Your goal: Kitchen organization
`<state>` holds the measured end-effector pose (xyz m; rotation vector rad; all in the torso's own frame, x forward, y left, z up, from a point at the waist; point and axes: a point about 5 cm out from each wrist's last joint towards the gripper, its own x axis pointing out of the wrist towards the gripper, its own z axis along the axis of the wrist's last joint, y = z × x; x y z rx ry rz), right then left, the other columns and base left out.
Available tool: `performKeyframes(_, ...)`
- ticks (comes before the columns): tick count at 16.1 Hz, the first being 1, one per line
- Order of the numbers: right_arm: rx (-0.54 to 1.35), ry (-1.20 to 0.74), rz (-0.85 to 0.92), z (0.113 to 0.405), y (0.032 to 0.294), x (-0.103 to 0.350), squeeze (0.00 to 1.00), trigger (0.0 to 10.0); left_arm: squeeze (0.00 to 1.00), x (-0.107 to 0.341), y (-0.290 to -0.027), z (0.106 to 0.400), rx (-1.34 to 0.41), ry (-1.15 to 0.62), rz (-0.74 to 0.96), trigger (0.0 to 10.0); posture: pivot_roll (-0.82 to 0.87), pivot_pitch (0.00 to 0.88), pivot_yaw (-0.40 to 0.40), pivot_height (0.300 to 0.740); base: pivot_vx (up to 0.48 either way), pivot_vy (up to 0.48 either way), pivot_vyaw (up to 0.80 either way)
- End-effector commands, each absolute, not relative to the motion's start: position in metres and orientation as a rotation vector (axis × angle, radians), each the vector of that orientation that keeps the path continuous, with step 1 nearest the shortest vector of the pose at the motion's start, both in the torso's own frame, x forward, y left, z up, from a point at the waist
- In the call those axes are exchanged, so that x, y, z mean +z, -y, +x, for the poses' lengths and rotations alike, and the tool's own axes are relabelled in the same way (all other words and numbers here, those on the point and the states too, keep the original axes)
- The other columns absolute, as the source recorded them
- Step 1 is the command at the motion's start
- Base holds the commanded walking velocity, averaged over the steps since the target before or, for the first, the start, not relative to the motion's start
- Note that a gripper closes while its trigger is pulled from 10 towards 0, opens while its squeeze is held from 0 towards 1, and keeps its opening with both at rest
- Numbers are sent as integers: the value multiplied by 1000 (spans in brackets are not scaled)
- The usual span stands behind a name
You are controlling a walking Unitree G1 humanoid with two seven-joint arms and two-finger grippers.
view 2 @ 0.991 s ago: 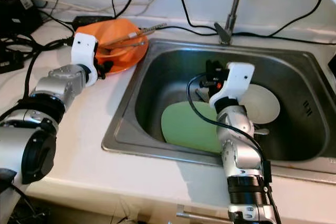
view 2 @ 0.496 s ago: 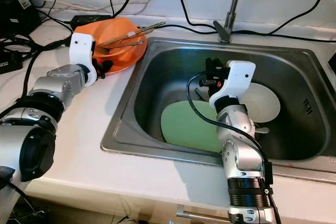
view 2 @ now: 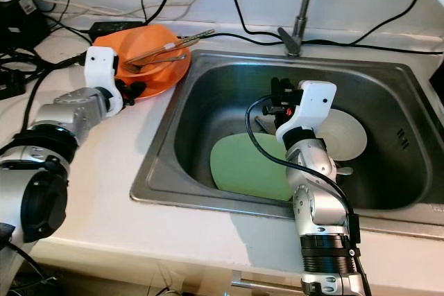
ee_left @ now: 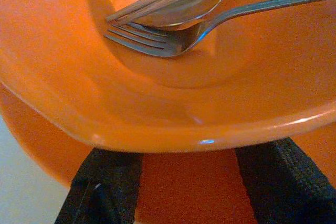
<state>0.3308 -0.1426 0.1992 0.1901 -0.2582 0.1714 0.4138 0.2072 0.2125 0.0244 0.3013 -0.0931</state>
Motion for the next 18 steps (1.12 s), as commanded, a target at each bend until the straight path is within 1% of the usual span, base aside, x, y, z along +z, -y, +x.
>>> performKeyframes(1, 169, 239, 195, 332, 144, 196, 0, 10000, 0, 181, -212, 404, -103, -443, 12, 10000, 94, 149, 59, 740, 0, 0, 0)
performKeyframes(5, 168, 243, 202, 335, 144, 197, 0, 10000, 0, 179, -224, 399, -98, -480, 1, 10000, 114, 148, 68, 740, 0, 0, 0)
performKeyframes(7, 166, 241, 204, 336, 144, 196, 0, 10000, 0, 171, -229, 391, -102, -517, 2, 10000, 128, 143, 72, 740, 0, 0, 0)
performKeyframes(9, 167, 243, 207, 337, 143, 196, 0, 10000, 0, 165, -229, 379, -114, -544, -7, 10000, 137, 139, 72, 740, 0, 0, 0)
performKeyframes(11, 170, 244, 210, 339, 143, 196, 0, 10000, 0, 160, -224, 358, -120, -554, -9, 10000, 145, 136, 68, 740, 0, 0, 0)
performKeyframes(12, 170, 244, 210, 339, 143, 196, 0, 10000, 0, 160, -223, 354, -121, -555, -10, 10000, 151, 135, 66, 740, 0, 0, 0)
performKeyframes(15, 180, 247, 213, 342, 140, 197, 0, 10000, 0, 162, -215, 318, -114, -557, -24, 10000, 172, 134, 57, 740, 0, 0, 0)
performKeyframes(17, 186, 246, 215, 343, 139, 196, 0, 10000, 0, 162, -211, 307, -107, -561, -35, 10000, 185, 131, 50, 740, 0, 0, 0)
performKeyframes(18, 195, 246, 215, 345, 137, 197, 0, 10000, 0, 164, -206, 295, -97, -563, -49, 10000, 189, 131, 47, 740, 0, 0, 0)
